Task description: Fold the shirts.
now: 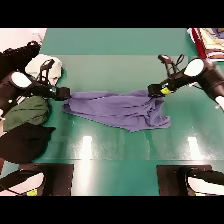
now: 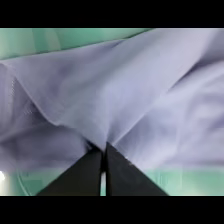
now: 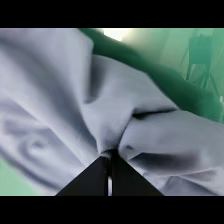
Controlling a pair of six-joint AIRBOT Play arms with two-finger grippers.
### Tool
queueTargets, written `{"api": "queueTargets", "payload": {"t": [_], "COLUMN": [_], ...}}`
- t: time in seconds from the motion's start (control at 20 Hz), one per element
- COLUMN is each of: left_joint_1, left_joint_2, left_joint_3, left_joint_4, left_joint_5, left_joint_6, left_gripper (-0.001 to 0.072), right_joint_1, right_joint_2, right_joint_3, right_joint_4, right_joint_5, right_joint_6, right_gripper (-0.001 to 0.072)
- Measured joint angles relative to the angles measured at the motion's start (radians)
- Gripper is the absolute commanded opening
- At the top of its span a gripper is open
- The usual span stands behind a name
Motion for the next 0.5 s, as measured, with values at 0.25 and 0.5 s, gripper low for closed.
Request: {"api": "queueTargets", "payload": {"t": [0.25,0.5], "left_joint_1": [0.000,0.000], "left_joint_2": [-0.035,-0.042], "left_joint_3": [0.012,0.108], "left_joint_4": [0.000,0.006], "left_joint_5": [0.115,0.068], "left_joint_6": [0.000,0.000], "left_gripper": [0.0026,0.0557], "right_joint_1": [0.004,0.004], "right_joint_2": [-0.047,-0.038], "right_joint_3": [0.023,0.140], "right_joint_4": [0.001,-0.004], "right_joint_5": [-0.091,-0.055], "right_joint_6": [0.001,-0.010], "right_gripper": [0.0389,0.0389]}}
